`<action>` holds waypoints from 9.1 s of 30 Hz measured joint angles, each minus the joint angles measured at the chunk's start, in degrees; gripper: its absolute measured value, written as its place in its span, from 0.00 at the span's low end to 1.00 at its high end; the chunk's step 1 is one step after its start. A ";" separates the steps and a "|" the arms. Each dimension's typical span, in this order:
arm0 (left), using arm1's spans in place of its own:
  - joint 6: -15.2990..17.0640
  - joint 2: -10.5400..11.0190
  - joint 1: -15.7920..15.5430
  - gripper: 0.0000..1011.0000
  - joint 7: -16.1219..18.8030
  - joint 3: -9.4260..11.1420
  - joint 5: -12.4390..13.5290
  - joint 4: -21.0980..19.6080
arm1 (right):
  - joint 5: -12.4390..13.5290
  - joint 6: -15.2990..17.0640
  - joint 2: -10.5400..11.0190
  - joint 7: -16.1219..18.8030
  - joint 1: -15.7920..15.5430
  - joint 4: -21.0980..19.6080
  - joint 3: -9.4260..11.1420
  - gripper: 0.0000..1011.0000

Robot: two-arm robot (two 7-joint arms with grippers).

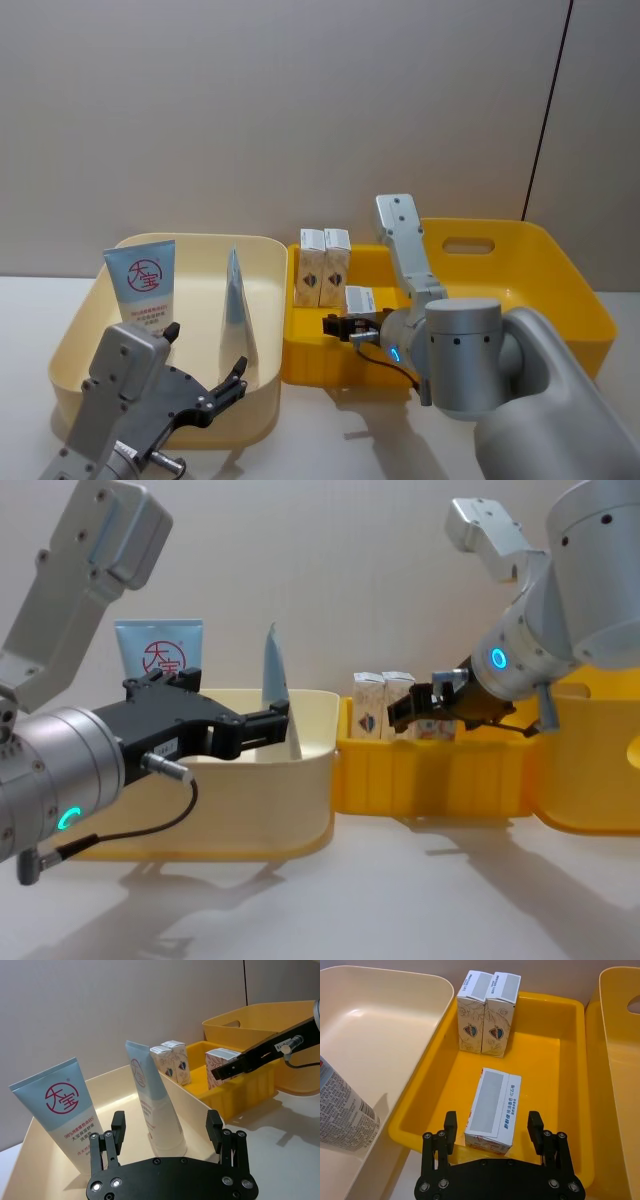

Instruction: Bimanual collaborative sorting of washing and personal care products

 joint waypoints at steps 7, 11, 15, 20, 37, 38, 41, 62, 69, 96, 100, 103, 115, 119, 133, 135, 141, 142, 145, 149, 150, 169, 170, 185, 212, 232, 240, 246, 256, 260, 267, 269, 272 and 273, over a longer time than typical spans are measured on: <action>0.00 0.00 0.00 0.99 0.00 0.00 0.00 0.00 | -0.17 -0.21 -0.03 0.03 -0.10 0.21 0.05 0.73; 0.00 0.00 0.00 0.99 0.00 0.00 0.00 0.00 | -0.23 -0.29 -0.03 0.06 -0.14 0.29 0.07 0.58; 0.00 0.00 0.00 0.99 0.00 0.00 0.00 0.00 | -0.26 -0.35 -0.03 0.10 -0.16 0.35 0.07 0.47; 0.00 0.00 0.00 0.99 0.00 0.00 0.00 0.00 | -0.30 -0.40 -0.03 0.11 -0.18 0.39 0.08 0.44; 0.00 0.00 0.00 0.99 0.00 0.00 0.00 0.00 | -1.05 -2.55 0.23 0.31 -0.29 -1.33 0.02 0.44; 0.00 0.00 0.00 0.99 0.00 0.00 0.00 0.00 | -1.20 -3.02 0.29 0.32 -0.34 -1.77 0.00 0.44; 0.00 0.01 0.00 0.99 0.00 0.00 0.00 0.00 | -1.42 -3.82 0.44 0.32 -0.40 -2.57 0.00 0.44; 0.00 0.01 0.00 0.99 0.00 0.00 0.00 0.00 | -4.89 -12.23 3.24 -1.73 -1.45 -12.27 2.01 0.44; 0.00 0.00 0.00 0.99 0.00 0.00 0.00 0.00 | -6.24 -13.60 5.38 -3.10 -1.92 -15.02 4.10 0.44; 0.00 0.00 0.00 0.99 0.00 0.00 0.00 0.00 | -6.11 -3.53 11.15 1.19 -1.20 -14.25 8.21 0.79; 0.00 0.00 0.00 0.99 0.00 0.00 0.00 0.00 | -5.93 -2.14 11.48 2.01 -0.93 -13.49 8.23 0.91; 0.04 0.00 -0.19 0.99 -0.06 -0.04 0.06 -0.01 | -5.85 -1.51 11.65 2.43 -0.79 -13.13 8.24 0.99; 1.52 -0.86 -6.98 0.99 -3.55 -0.39 -0.01 0.92 | -5.71 0.04 11.99 3.35 -0.51 -12.37 8.24 0.99; 1.60 -1.89 -10.49 0.99 -5.80 -0.26 -0.57 3.04 | -5.67 0.31 12.05 3.54 -0.45 -12.18 8.24 0.99; 5.18 -4.74 -18.21 0.99 -10.26 0.22 -1.83 7.80 | -5.61 0.75 12.15 3.80 -0.38 -11.94 8.24 0.99; 5.96 -4.84 -18.36 0.99 -10.45 0.17 -1.98 7.80 | -5.61 0.79 12.16 3.82 -0.37 -11.93 8.24 0.99; 9.10 -4.93 -18.33 0.99 -10.86 -0.33 -2.70 6.72 | -5.60 0.84 12.18 3.85 -0.35 -11.89 8.24 0.99; 10.03 -4.92 -18.17 0.99 -10.92 -0.48 -2.88 6.29 | -5.61 0.85 12.19 3.86 -0.34 -11.88 8.24 0.99; 12.00 -4.76 -17.77 0.99 -11.00 -0.80 -3.26 5.22 | -5.62 0.86 12.20 3.88 -0.33 -11.85 8.24 0.99; 14.53 -4.39 -17.24 0.99 -11.07 -1.15 -3.61 3.87 | -5.62 0.88 12.20 3.90 -0.32 -11.84 8.24 0.99; 15.00 -4.34 -17.18 0.99 -11.09 -1.19 -3.66 3.71 | -5.62 0.88 12.20 3.90 -0.32 -11.84 8.24 0.99; 21.44 -3.85 -16.02 0.99 -11.81 -1.70 -3.98 2.24 | -5.62 0.94 12.20 3.89 -0.33 -11.85 8.24 0.99; 21.51 -3.85 -15.98 0.99 -11.81 -1.73 -3.93 2.39 | -5.62 0.94 12.20 3.89 -0.33 -11.85 8.24 0.99; 20.68 -4.76 -15.45 0.99 -11.77 -2.56 -3.43 6.66 | -5.62 0.94 12.20 3.89 -0.33 -11.85 8.24 0.99; 15.01 -8.14 -20.41 0.99 -14.41 -1.87 -1.49 20.44 | -5.62 0.94 12.20 3.89 -0.33 -11.85 8.24 0.99; 12.71 -9.08 -22.28 0.71 -14.42 -1.40 0.28 24.56 | -5.62 0.94 12.20 3.89 -0.33 -11.85 8.24 0.99; 12.44 -9.21 -22.50 0.45 -14.41 -1.35 0.51 25.04 | -5.62 0.94 12.19 3.89 -0.33 -11.85 8.24 0.99; 12.32 -9.25 -22.58 0.35 -14.41 -1.32 0.59 25.22 | -5.62 0.94 12.20 3.89 -0.33 -11.85 8.24 0.99; 12.21 -9.32 -22.66 0.29 -14.41 -1.30 0.66 25.40 | -5.62 0.94 12.20 3.89 -0.33 -11.85 8.24 0.99; 12.19 -9.34 -22.67 0.27 -14.41 -1.30 0.69 25.42 | -5.62 0.94 12.19 3.89 -0.33 -11.85 8.24 0.99; 12.00 -9.24 -22.99 0.26 -14.52 -1.29 1.15 25.04 | -5.62 0.94 12.20 3.89 -0.33 -11.85 8.24 0.99; 11.81 -9.20 -23.28 0.26 -14.71 -1.29 1.33 24.59 | -5.62 0.94 12.20 3.89 -0.33 -11.85 8.24 0.99; 11.66 -9.13 -23.83 0.26 -15.07 -1.34 1.45 23.81 | -5.62 0.94 12.20 3.89 -0.33 -11.85 8.24 0.99; 11.62 -9.12 -23.99 0.26 -15.19 -1.39 1.46 23.61 | -5.62 0.94 12.20 3.89 -0.33 -11.85 8.24 0.99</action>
